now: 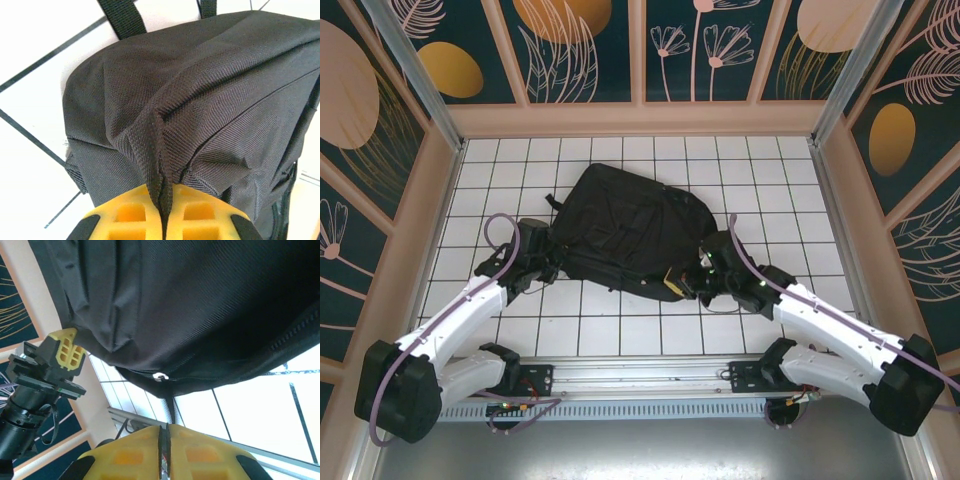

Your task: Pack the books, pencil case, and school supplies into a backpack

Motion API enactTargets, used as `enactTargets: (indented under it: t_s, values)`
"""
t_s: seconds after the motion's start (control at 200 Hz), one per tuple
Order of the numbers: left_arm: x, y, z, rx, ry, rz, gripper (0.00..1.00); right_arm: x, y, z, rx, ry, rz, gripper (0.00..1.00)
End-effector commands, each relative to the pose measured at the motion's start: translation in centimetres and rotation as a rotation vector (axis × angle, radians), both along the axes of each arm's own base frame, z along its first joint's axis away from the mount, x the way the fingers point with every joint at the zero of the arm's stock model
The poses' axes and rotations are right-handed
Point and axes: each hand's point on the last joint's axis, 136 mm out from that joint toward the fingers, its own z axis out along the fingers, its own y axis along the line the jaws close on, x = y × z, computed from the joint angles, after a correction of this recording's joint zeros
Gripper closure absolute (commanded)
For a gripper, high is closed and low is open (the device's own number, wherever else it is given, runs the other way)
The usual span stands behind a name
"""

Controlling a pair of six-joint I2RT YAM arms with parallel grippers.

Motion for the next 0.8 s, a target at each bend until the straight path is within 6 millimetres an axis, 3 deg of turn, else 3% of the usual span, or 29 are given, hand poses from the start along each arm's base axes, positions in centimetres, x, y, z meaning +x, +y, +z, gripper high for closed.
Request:
enactTargets:
  t_s: [0.0, 0.105, 0.21, 0.34, 0.44, 0.56, 0.796]
  values:
    - [0.4, 2.0, -0.4, 0.067, -0.024, 0.061, 1.00, 0.8, -0.4, 1.0, -0.074, -0.067, 0.039, 0.78]
    - [0.4, 1.7, -0.4, 0.059, -0.027, 0.047, 1.00, 1.1, 0.4, 1.5, -0.117, -0.147, 0.159, 0.59]
    - [0.5, 1.5, -0.3, 0.050, -0.039, 0.035, 1.00, 2.4, -0.6, 1.7, -0.342, -0.303, 0.279, 0.56]
    - [0.8, 1.3, 0.2, 0.066, -0.057, 0.007, 1.00, 3.8, -1.5, 3.9, -0.554, -0.612, 0.373, 0.55]
    - [1.1, 1.6, 0.9, 0.111, -0.090, -0.019, 1.00, 5.5, -2.8, 1.9, -0.650, -0.554, 0.456, 0.57]
    - [1.4, 1.5, 1.4, 0.156, -0.111, -0.065, 1.00, 5.4, -1.9, -1.0, -0.607, -0.445, 0.567, 0.60]
    - [2.7, 1.1, 2.2, 0.222, -0.134, -0.136, 1.00, 2.3, -0.1, -4.1, -0.507, -0.287, 0.749, 0.71]
